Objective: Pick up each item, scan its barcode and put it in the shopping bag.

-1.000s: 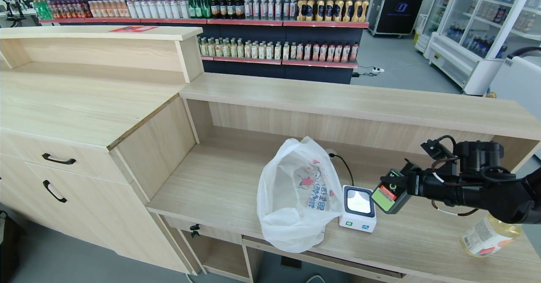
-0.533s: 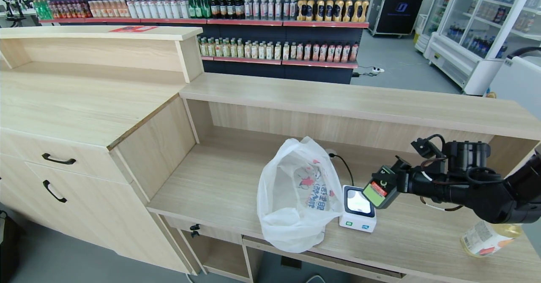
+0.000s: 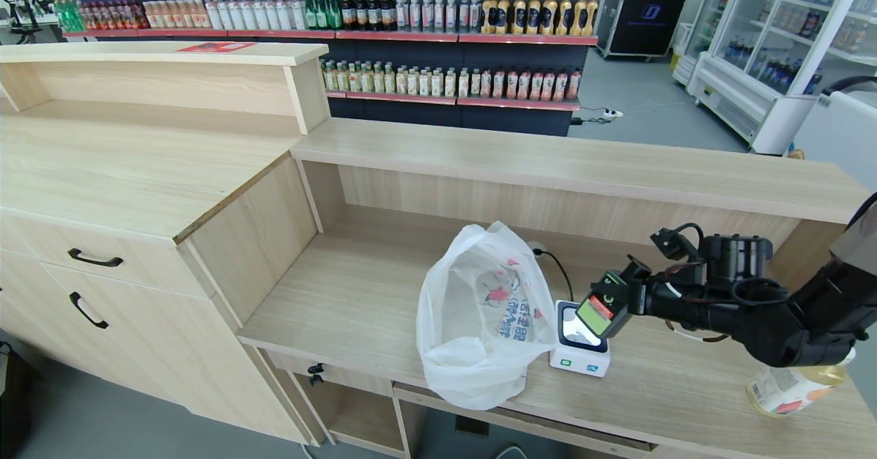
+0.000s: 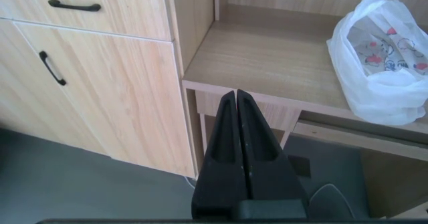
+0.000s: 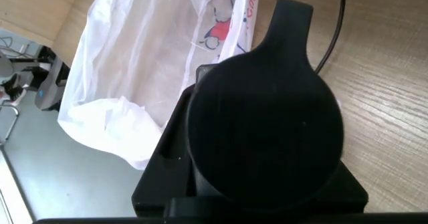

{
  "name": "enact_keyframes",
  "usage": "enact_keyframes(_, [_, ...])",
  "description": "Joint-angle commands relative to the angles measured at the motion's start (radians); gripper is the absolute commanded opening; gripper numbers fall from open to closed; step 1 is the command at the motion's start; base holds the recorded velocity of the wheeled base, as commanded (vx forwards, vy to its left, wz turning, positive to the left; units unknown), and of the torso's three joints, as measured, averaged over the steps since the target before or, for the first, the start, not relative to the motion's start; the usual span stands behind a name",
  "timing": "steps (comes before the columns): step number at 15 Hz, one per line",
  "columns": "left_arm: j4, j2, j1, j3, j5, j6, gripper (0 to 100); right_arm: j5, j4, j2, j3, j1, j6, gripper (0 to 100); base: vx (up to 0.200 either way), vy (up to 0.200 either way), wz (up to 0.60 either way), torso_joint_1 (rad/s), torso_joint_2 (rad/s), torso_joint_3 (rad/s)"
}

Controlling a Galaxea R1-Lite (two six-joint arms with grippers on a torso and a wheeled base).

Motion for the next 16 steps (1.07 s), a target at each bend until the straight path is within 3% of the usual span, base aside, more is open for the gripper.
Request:
enact_keyframes(1, [0.0,0.0,0.001,0.0,0.0,0.0,0,-0.001,-0.005,0.035,-0.021,0.001,0.001,0,0.0,0.0,0.0,0.0,0.0,0.0])
enact_keyframes(16, [0.0,0.0,0.001,0.0,0.0,0.0,0,-0.001,-0.061,0.095,-0.037,0.032,0.047,0,0.0,0.0,0.0,0.0,0.0,0.0])
